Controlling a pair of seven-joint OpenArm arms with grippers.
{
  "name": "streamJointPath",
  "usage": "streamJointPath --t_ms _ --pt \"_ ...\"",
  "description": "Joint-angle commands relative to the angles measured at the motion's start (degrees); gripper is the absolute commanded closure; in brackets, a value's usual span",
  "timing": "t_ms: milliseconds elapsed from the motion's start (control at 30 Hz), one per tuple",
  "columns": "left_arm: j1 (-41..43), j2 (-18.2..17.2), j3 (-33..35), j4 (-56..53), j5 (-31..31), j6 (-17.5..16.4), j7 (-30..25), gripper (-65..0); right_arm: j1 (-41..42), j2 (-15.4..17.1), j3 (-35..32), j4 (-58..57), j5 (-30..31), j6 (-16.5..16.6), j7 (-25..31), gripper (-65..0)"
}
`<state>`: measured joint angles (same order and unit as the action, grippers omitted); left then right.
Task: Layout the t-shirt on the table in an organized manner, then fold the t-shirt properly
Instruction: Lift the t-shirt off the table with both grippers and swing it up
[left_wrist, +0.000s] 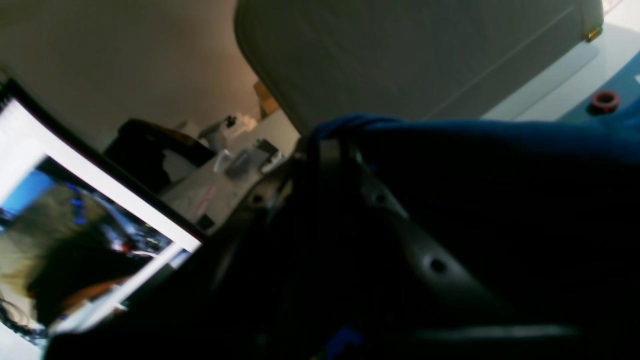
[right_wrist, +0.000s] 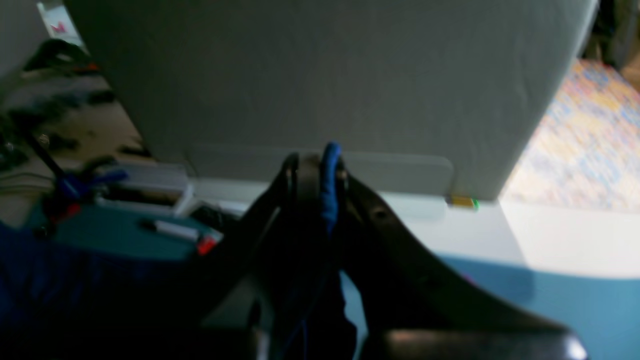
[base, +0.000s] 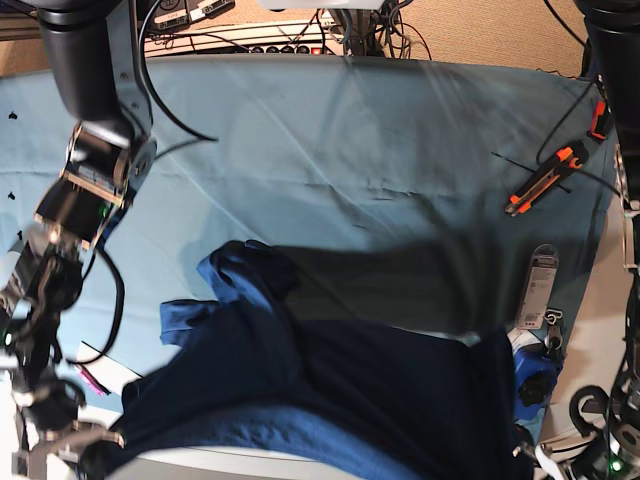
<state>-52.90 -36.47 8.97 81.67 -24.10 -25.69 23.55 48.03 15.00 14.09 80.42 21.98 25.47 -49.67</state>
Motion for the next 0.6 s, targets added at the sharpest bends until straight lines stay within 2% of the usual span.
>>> streamJointPath --t_ms 0,367,567 --pt "-2.7 -0.7 -0.7 0.7 -0.4 0.9 -1.4 0.0 3.5 0.7 0.1 0.0 0.5 0.0 2.2 0.0" --pt "-8.4 -1.2 -0.6 0.7 -1.0 0.8 -1.5 0.0 14.8 1.0 0.2 -4.1 -1.0 0.0 4.9 0.0" --pt "-10.9 -4.0 -0.6 0.7 -4.2 0.8 0.6 0.0 17.5 1.2 0.2 -4.0 -0.7 0.1 3.4 0.0"
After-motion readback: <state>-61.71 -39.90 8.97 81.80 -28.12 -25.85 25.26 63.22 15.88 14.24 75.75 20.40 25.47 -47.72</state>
